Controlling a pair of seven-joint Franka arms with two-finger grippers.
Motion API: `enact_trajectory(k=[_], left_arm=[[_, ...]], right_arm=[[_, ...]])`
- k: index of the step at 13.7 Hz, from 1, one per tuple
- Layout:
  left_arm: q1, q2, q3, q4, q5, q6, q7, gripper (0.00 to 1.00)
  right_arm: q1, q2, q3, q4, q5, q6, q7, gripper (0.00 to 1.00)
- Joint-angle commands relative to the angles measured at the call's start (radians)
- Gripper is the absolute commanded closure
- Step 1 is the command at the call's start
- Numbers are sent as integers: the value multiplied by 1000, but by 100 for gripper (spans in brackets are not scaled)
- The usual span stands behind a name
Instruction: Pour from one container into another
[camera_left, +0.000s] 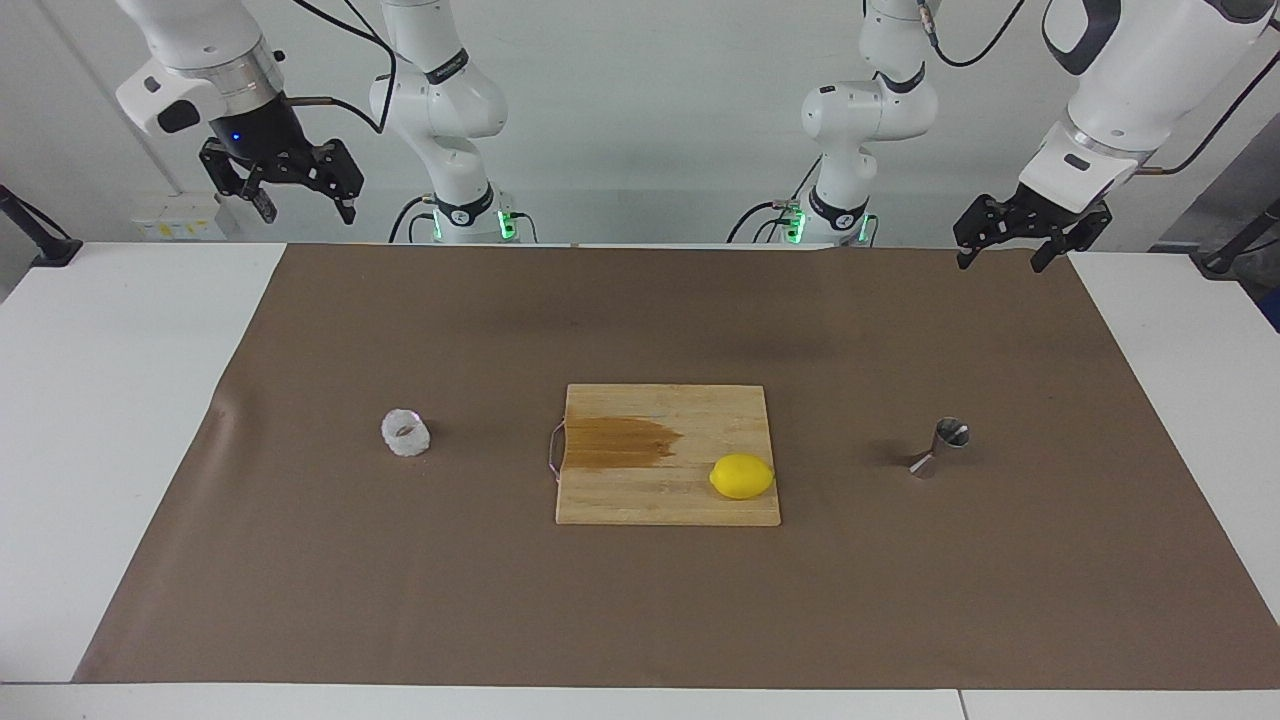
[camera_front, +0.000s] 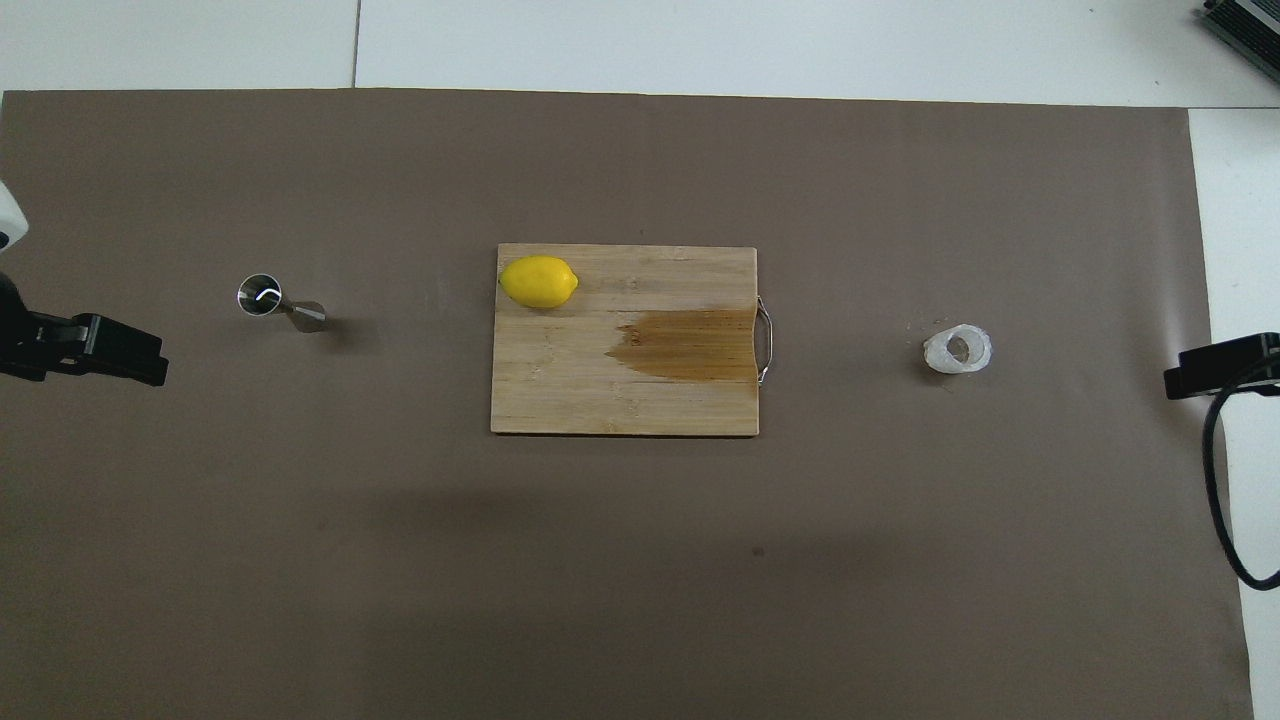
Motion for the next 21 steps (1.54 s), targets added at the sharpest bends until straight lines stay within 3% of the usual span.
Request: enact_trajectory(k=[1, 5, 10, 21], left_arm=[[-2, -41, 11, -54, 2, 6, -62, 0], [11, -90, 13, -168, -103, 107, -335, 0], [14, -156, 13, -304, -131, 196, -525, 0], [117, -201, 14, -447, -381, 351, -973, 0]], right_arm=[[-8, -6, 2, 2, 25, -13, 14, 0], [-8, -6, 2, 2, 25, -13, 14, 0], [-10, -6, 2, 2, 25, -13, 14, 0], [-8, -6, 2, 2, 25, -13, 14, 0]])
